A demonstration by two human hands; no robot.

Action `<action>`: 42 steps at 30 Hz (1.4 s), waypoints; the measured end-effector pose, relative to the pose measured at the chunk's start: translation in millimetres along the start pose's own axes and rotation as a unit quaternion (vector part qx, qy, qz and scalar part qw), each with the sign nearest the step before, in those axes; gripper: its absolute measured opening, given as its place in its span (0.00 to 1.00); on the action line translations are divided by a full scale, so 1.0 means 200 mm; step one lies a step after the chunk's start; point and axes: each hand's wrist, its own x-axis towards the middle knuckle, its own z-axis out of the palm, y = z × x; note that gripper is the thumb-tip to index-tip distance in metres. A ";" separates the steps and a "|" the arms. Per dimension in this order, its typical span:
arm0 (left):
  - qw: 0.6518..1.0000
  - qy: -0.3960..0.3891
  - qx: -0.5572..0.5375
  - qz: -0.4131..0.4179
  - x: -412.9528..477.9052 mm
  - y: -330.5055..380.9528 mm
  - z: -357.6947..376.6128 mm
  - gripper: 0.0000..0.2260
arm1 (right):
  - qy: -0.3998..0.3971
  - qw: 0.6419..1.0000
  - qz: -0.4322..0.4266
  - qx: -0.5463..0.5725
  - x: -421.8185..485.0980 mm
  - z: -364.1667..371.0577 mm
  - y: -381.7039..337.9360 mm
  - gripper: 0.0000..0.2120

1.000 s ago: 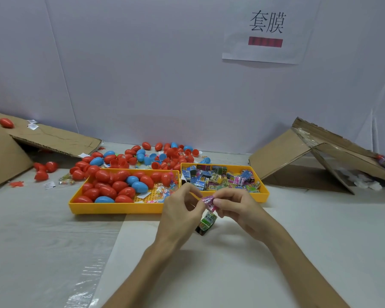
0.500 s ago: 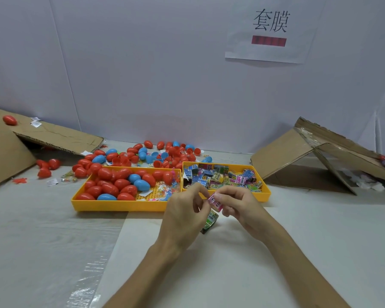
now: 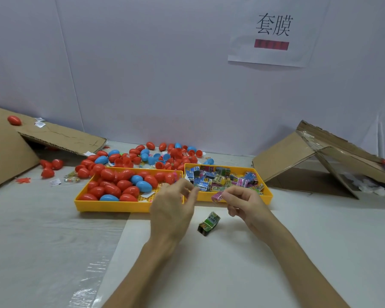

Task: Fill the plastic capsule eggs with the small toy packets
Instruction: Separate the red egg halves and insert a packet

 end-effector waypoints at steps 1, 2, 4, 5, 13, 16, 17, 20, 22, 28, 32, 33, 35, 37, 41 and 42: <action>0.998 0.051 0.038 -0.002 0.02 -0.01 -0.02 0.03 | 0.003 1.000 -0.001 0.000 0.00 0.00 0.00 0.06; 0.992 0.097 0.083 -0.010 0.04 -0.03 -0.04 0.03 | 0.006 1.000 -0.002 0.000 0.00 -0.01 0.00 0.06; 0.974 0.148 0.162 -0.063 0.08 -0.08 -0.10 0.10 | 0.006 1.000 -0.005 0.000 0.00 0.00 0.00 0.08; 0.966 0.144 0.186 -0.105 0.10 -0.12 -0.13 0.13 | 0.006 1.000 -0.005 0.002 0.00 0.00 0.00 0.09; 0.936 0.046 0.238 -0.254 0.13 -0.27 -0.20 0.16 | 0.029 0.999 -0.002 0.021 0.01 0.00 0.01 0.07; 0.952 0.109 0.206 -0.199 0.13 -0.24 -0.19 0.15 | 0.047 0.998 -0.003 0.041 0.01 0.00 0.00 0.06; 0.961 0.134 0.182 -0.159 0.13 -0.23 -0.19 0.16 | 0.054 0.997 -0.003 0.048 0.01 0.00 0.00 0.05; 0.986 0.144 -0.022 -0.079 0.14 -0.18 -0.18 0.17 | 0.062 0.996 -0.005 0.064 0.01 0.00 -0.01 0.04; 0.968 0.070 -0.212 -0.119 0.15 -0.13 -0.17 0.15 | 0.060 0.995 -0.002 0.076 0.01 0.00 -0.02 0.03; 0.764 -0.139 -0.566 -0.276 0.10 -0.02 -0.11 0.15 | 0.021 0.990 -0.006 0.142 0.01 -0.02 -0.02 0.06; 0.756 -0.175 -0.556 -0.297 0.08 0.01 -0.07 0.17 | 0.010 0.989 -0.001 0.150 0.01 -0.01 -0.01 0.14; 0.762 -0.182 -0.546 -0.296 0.07 0.01 -0.06 0.17 | 0.008 0.989 -0.001 0.148 0.00 -0.01 -0.01 0.14; 0.779 -0.193 -0.521 -0.292 0.06 0.01 -0.04 0.17 | 0.001 0.990 -0.002 0.138 0.00 0.00 -0.02 0.14; 0.792 -0.199 -0.499 -0.292 0.06 0.01 -0.04 0.17 | -0.004 0.993 -0.002 0.119 0.00 0.00 -0.02 0.15; 0.802 -0.205 -0.478 -0.295 0.05 0.01 -0.02 0.19 | -0.010 0.995 -0.004 0.095 0.00 0.00 -0.03 0.14; 0.805 -0.205 -0.475 -0.292 0.05 0.01 -0.02 0.19 | -0.011 0.996 -0.004 0.090 -0.01 0.00 -0.03 0.14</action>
